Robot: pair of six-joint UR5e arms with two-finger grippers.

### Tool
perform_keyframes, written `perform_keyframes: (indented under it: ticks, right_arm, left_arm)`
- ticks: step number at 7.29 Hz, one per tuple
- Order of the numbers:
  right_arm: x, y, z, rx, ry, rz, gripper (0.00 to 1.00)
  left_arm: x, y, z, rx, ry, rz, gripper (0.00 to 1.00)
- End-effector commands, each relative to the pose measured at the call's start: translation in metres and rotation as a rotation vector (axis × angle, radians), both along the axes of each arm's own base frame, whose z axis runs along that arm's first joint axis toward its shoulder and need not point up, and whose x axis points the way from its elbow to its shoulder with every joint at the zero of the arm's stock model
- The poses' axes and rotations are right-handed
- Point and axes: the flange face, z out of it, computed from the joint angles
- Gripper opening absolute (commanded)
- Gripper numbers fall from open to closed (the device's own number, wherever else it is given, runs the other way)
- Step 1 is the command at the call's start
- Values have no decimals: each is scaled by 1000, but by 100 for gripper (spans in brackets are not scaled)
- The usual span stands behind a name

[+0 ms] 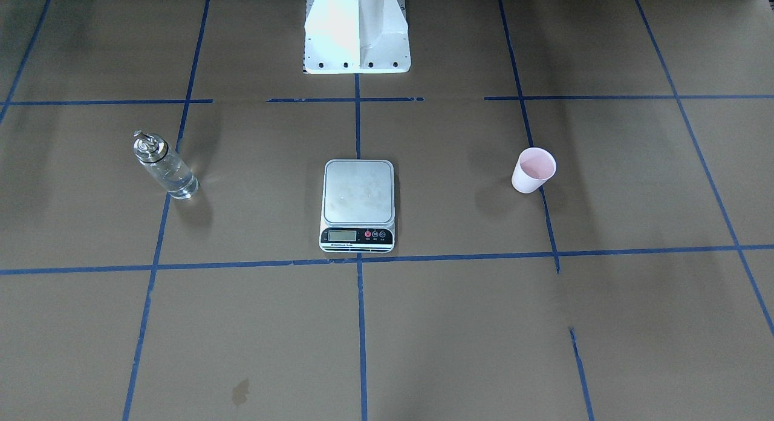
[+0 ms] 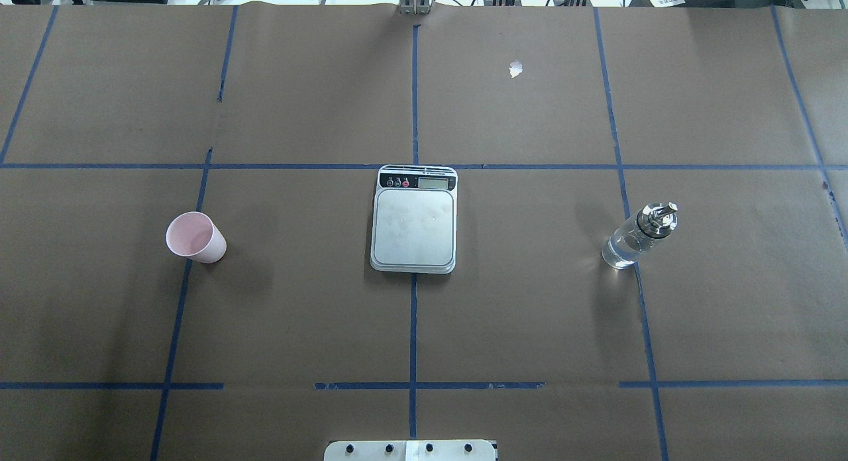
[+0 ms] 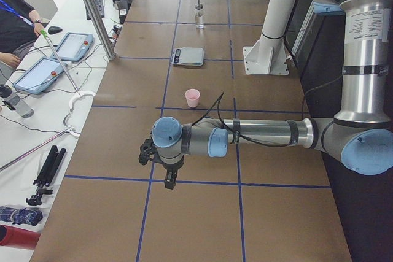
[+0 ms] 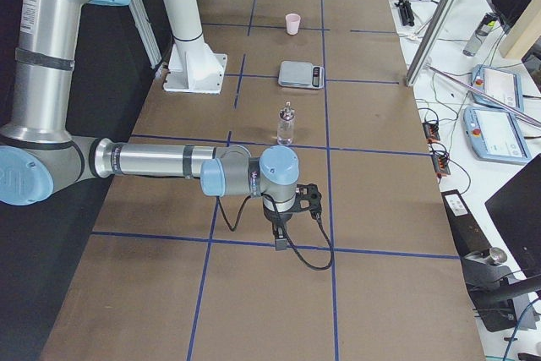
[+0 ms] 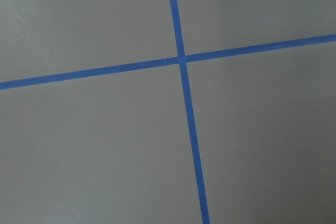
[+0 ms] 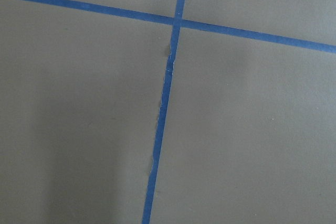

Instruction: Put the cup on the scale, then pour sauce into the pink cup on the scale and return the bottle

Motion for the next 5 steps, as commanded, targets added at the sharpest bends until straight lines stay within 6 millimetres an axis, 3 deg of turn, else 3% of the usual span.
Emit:
perform_keyframes:
  ticks: [1, 5]
  right_arm:
    - [-1, -2, -1, 0, 0, 2, 100]
    - [-2, -6, -6, 72, -14, 0, 100]
  left_arm:
    - [0, -3, -4, 12, 1, 0, 100]
    - [0, -3, -13, 33, 7, 2, 100]
